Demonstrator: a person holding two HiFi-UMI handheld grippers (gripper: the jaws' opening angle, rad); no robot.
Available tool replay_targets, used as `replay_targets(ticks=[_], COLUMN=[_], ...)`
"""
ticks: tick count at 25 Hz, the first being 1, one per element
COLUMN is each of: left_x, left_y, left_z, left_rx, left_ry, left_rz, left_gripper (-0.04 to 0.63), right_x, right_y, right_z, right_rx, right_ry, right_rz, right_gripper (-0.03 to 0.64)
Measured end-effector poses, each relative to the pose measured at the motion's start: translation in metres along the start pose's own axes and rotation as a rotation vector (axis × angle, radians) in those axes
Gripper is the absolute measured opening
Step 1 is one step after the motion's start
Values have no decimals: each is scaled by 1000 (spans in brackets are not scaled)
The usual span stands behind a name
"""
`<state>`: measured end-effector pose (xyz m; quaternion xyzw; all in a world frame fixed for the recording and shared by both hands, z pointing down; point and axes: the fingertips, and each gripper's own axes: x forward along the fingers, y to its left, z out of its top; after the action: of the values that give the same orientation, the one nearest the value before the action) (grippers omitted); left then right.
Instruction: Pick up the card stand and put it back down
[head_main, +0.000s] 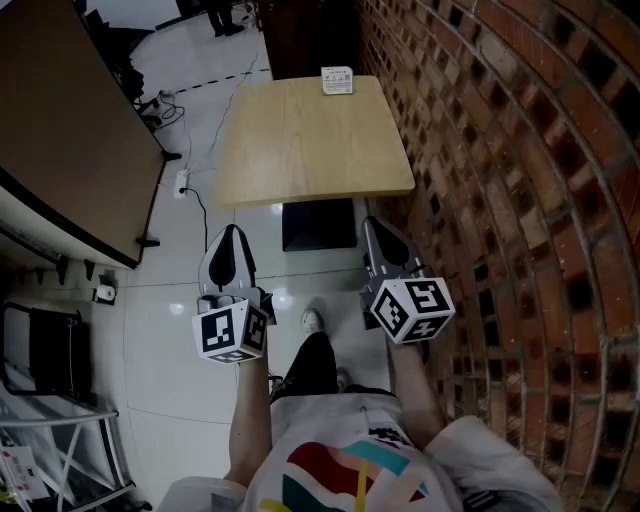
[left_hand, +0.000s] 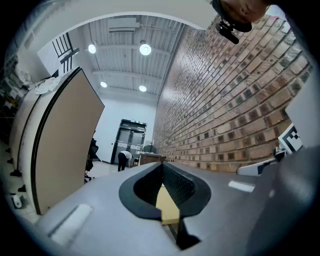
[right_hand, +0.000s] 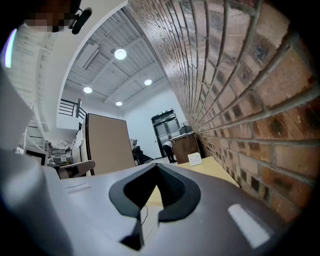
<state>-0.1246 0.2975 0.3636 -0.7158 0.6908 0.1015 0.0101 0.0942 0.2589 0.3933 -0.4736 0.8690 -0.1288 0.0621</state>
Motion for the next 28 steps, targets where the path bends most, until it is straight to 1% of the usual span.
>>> replay_targets(ticks=[4, 7, 11, 15, 18, 22, 25, 28], left_x=[54, 112, 227, 357, 429, 480, 499, 509], left_y=[10, 18, 30, 43, 58, 80, 92, 96], left_z=[-4, -17, -40, -27, -23, -40, -64, -79], left_rx=[4, -9, -47, -18, -21, -42, -51, -45], left_ry=[-35, -58, -43, -62, -65, -39, 1, 27], left_rz=[-8, -24, -71, -136, -151, -124, -95, -80], left_gripper=[5, 5, 5, 5, 5, 5, 5, 5], right_x=[44, 94, 183, 293, 356, 407, 425, 438], right_y=[-27, -54, -102, -145, -167, -191, -209, -216], right_z=[6, 7, 23, 59, 75, 71, 53, 39], right_rx=[-6, -16, -25, -40, -52, -62, -38, -29], right_ry=[-24, -33, -42, -69, -73, -37, 16, 62], right_rz=[-7, -13, -55, -103, -118, -144, -159, -137], right_gripper=[2, 2, 2, 2, 2, 2, 2, 2])
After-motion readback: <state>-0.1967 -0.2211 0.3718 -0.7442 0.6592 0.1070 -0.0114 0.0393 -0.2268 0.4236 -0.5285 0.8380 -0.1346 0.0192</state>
